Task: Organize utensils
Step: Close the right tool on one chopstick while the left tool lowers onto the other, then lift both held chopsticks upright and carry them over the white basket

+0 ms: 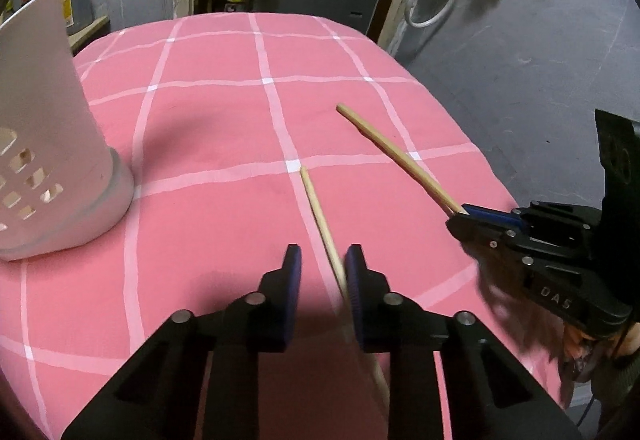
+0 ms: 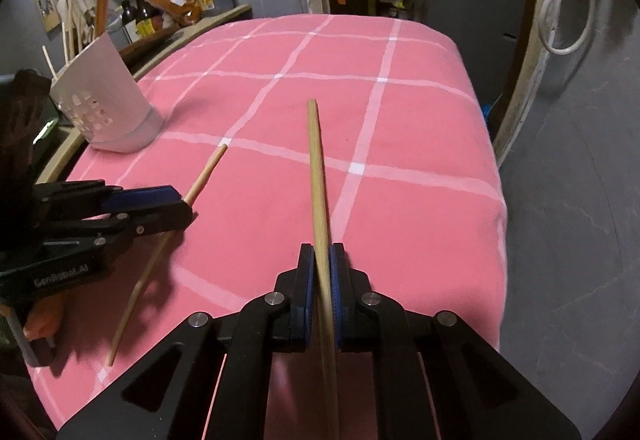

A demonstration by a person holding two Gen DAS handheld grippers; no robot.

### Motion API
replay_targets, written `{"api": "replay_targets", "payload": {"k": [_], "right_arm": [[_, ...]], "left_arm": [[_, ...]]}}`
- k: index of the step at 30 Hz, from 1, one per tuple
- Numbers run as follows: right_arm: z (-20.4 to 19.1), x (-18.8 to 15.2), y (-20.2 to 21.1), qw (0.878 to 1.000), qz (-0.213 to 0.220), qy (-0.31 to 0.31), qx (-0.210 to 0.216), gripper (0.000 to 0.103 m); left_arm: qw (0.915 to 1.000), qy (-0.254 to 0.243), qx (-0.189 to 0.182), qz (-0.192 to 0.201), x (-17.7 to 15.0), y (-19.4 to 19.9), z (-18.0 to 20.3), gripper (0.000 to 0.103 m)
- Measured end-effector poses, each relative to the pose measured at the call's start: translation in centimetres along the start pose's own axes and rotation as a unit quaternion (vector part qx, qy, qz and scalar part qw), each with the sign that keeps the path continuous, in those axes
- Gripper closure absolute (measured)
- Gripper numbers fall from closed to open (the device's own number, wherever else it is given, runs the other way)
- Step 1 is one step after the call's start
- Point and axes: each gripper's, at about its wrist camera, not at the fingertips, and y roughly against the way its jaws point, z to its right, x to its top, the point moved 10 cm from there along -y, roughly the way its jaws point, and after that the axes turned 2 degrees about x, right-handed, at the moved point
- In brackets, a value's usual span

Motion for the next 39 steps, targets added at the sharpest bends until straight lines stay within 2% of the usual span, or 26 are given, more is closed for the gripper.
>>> {"api": "replay_targets", "payload": {"k": [6, 8, 9, 10, 11, 18, 23, 26, 31, 39], "right_arm": [[0.0, 2.8, -2.2, 1.0, -0.028, -0.001, 0.005, 0.086], [0.1, 3.4, -2.7, 0.999, -0.033, -0.005, 0.006, 0.086], [0.2, 3.5, -2.8, 0.999, -0.032, -0.007, 0.006, 0.09], [0.3, 3.7, -2.9, 1.0, -0.028, -0.011, 0.005, 0.095], [0.5, 3.7, -2.9, 1.0, -0.024, -0.015, 0.007, 0.096], [-0.4, 3.6, -0.6, 0.997, 0.033, -0.052, 0.043, 0.097], [-2.4, 4.5, 3.4, 0.99, 0.116, -0.051, 0.065, 0.098], [-3.7, 5.1, 5.7, 0.981, 0.169, -0.045, 0.08, 0.097], [-6.1, 6.7, 8.9, 0.956, 0.26, -0.052, 0.127, 0.097], [-10.7, 10.8, 12.2, 0.907, 0.381, -0.039, 0.173, 0.097]], "left_arm": [[0.9997, 0.016, 0.0, -0.019, 0.5, -0.7, 0.5, 0.096], [0.9994, 0.024, -0.006, -0.022, 0.6, -0.7, 0.4, 0.099], [0.9994, 0.026, -0.008, -0.022, 0.6, -0.6, 0.4, 0.1], [0.9993, 0.028, -0.009, -0.022, 0.6, -0.6, 0.3, 0.1], [0.9992, 0.03, -0.013, -0.021, 0.5, -0.4, 0.2, 0.1], [0.9992, 0.035, -0.02, 0.002, 0.2, 1.3, -0.3, 0.1], [0.9971, 0.033, -0.019, 0.066, 0.9, 4.1, -0.1, 0.101], [0.9919, 0.028, -0.01, 0.124, 1.3, 6.9, -0.4, 0.1], [0.9744, 0.032, -0.007, 0.222, 2.5, 11.8, -1.0, 0.1], [0.9446, 0.058, 0.006, 0.323, 4.3, 18.4, -4.4, 0.1]]}}
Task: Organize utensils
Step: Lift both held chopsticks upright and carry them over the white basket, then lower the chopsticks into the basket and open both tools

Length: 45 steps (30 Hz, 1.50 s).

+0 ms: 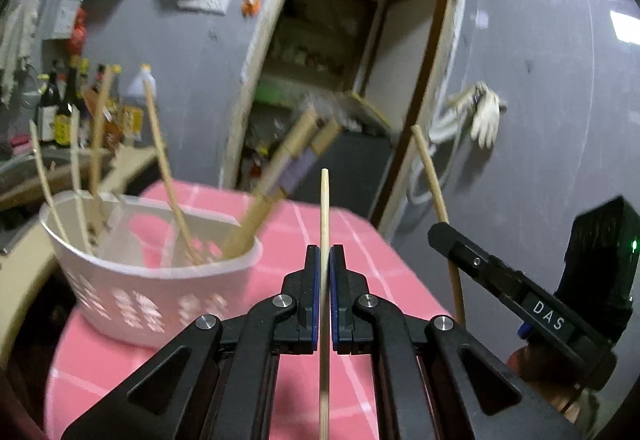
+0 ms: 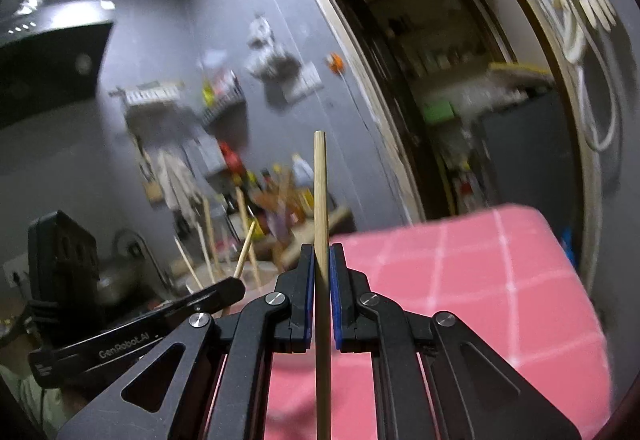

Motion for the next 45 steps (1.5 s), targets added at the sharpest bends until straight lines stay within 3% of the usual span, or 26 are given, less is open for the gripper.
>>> {"api": "replay_targets", "payload": {"k": [4, 11, 19, 24, 31, 45], "right_arm": [[-2.8, 2.2, -1.7, 0.998, 0.051, 0.009, 0.032, 0.097], [-6.3, 4.9, -5.7, 0.993, 0.098, 0.015, 0.07, 0.097], [-7.6, 7.6, -8.0, 0.981, 0.181, 0.039, 0.064, 0.097], [-7.3, 7.7, -8.9, 0.975, 0.213, 0.048, 0.05, 0.097], [-6.8, 6.6, -9.9, 0.972, 0.226, 0.057, 0.041, 0.097], [-6.2, 4.8, -11.0, 0.974, 0.215, 0.069, 0.025, 0.097]], "left_arm": [[0.9989, 0.012, 0.022, 0.041, 2.7, 1.6, -2.8, 0.1], [0.9913, 0.047, 0.053, 0.111, 7.8, 3.5, -9.0, 0.1], [0.977, 0.069, 0.094, 0.179, 12.5, 4.3, -15.9, 0.1], [0.9681, 0.072, 0.118, 0.209, 13.1, 3.8, -18.6, 0.1], [0.9617, 0.09, 0.135, 0.221, 12.2, 2.9, -20.6, 0.1], [0.962, 0.095, 0.146, 0.21, 9.3, 1.0, -20.6, 0.1]]}}
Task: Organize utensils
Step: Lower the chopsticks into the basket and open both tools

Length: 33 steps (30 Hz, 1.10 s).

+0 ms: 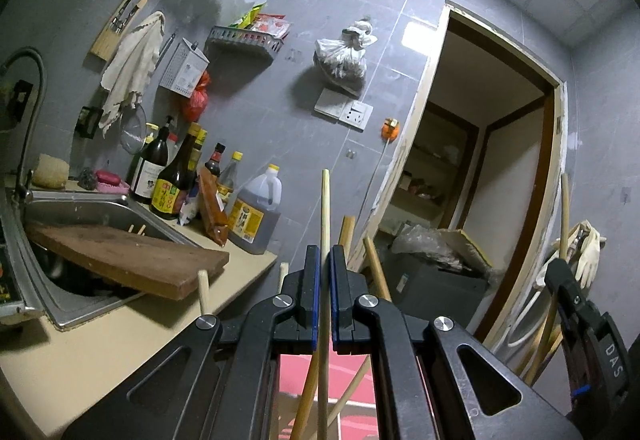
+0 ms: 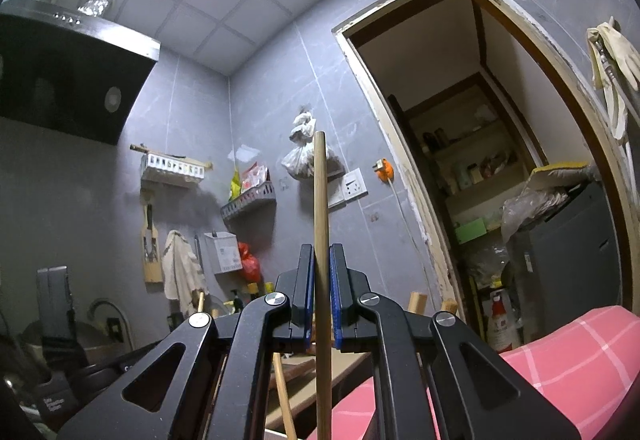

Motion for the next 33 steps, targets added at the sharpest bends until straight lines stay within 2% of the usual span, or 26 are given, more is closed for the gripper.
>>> {"api": "replay_targets", "payload": {"k": [11, 31, 33], "right_arm": [[-0.2, -1.7, 0.4, 0.999, -0.03, 0.014, -0.007, 0.097], [-0.2, -3.3, 1.8, 0.996, -0.079, 0.029, -0.025, 0.096], [-0.1, -3.3, 1.9, 0.996, -0.083, 0.031, -0.028, 0.093]], "left_arm": [[0.9995, -0.027, -0.002, -0.018, -2.4, 0.7, 0.7, 0.1], [0.9936, -0.059, -0.023, -0.093, -6.2, 1.2, 2.3, 0.097], [0.9934, -0.059, -0.023, -0.096, -6.3, 1.4, 2.3, 0.097]]}}
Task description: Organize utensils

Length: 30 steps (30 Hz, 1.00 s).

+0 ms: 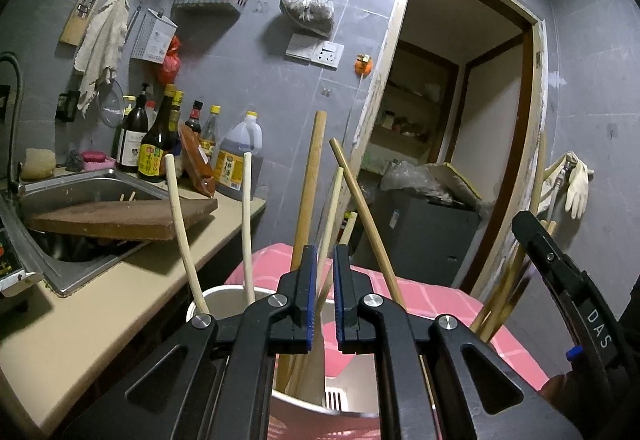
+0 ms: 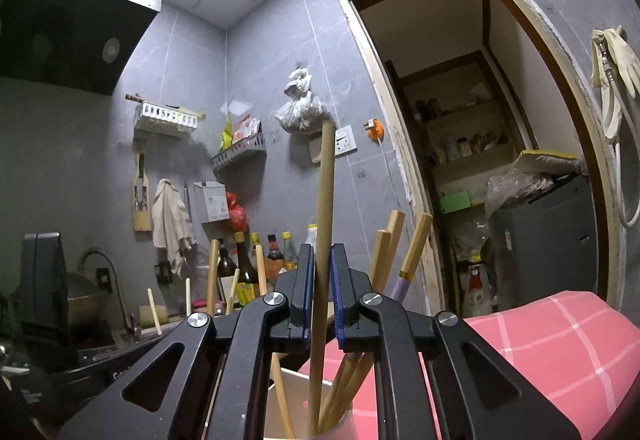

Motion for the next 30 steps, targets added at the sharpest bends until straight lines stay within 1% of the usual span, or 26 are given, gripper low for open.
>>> {"api": "replay_targets", "payload": {"k": [1, 2, 3, 5, 6, 10, 11, 13, 14, 18, 20, 21, 22, 25, 28, 30], "right_arm": [[0.1, 0.0, 0.1, 1.0, -0.001, 0.0, -0.002, 0.09], [0.1, 0.0, 0.2, 1.0, -0.002, -0.001, -0.002, 0.083], [0.1, 0.1, 0.3, 1.0, -0.001, -0.002, -0.002, 0.079], [0.1, 0.3, 0.7, 1.0, 0.0, 0.001, -0.003, 0.079], [0.1, 0.3, 0.8, 1.0, 0.0, 0.002, -0.003, 0.079], [0.0, 0.7, 1.3, 1.0, 0.005, 0.01, -0.009, 0.078], [0.1, 0.9, 1.5, 1.0, 0.008, 0.013, -0.012, 0.075], [0.1, 1.3, 1.9, 1.0, 0.013, 0.015, -0.017, 0.066], [0.2, 1.5, 2.1, 1.0, 0.015, 0.015, -0.018, 0.061], [0.4, 2.1, 2.7, 0.999, 0.018, 0.019, -0.027, 0.057], [0.5, 2.5, 3.1, 0.999, 0.021, 0.019, -0.031, 0.053], [0.6, 2.6, 3.3, 0.999, 0.022, 0.019, -0.033, 0.049], [0.6, 2.8, 3.5, 0.999, 0.022, 0.02, -0.036, 0.048], [0.9, 3.1, 4.2, 0.999, 0.017, 0.02, -0.043, 0.045], [1.0, 3.2, 5.0, 0.999, 0.003, 0.02, -0.048, 0.044], [1.0, 3.2, 5.7, 0.998, -0.007, 0.021, -0.052, 0.036]], "left_arm": [[1.0, 0.002, -0.001, -0.002, -0.1, 0.1, 0.0, 0.095], [1.0, 0.003, -0.002, -0.003, 0.0, 0.2, 0.0, 0.092], [1.0, 0.005, -0.003, -0.004, 0.0, 0.3, 0.0, 0.09], [0.9999, 0.01, -0.007, -0.006, 0.1, 0.6, 0.0, 0.079], [0.9999, 0.011, -0.007, -0.006, 0.2, 0.8, 0.0, 0.077], [0.9998, 0.011, -0.013, -0.008, 0.4, 1.5, 0.3, 0.076], [0.9998, 0.01, -0.014, -0.008, 0.5, 1.6, 0.4, 0.074], [0.9997, 0.011, -0.017, -0.012, 0.5, 2.0, 0.6, 0.068], [0.9997, 0.011, -0.018, -0.013, 0.6, 2.1, 0.7, 0.067], [0.9997, 0.005, -0.018, -0.016, 0.8, 2.6, 1.2, 0.066], [0.9996, 0.003, -0.02, -0.018, 0.9, 3.0, 1.5, 0.06], [0.9996, 0.002, -0.02, -0.018, 0.9, 3.1, 1.6, 0.058], [0.9996, 0.002, -0.022, -0.018, 0.9, 3.3, 1.8, 0.057], [0.9995, -0.005, -0.021, -0.021, 1.0, 3.8, 2.3, 0.055], [0.9995, -0.015, -0.014, -0.025, 1.0, 4.4, 2.7, 0.049], [0.9993, -0.021, -0.013, -0.027, 0.9, 4.9, 3.0, 0.048]]}}
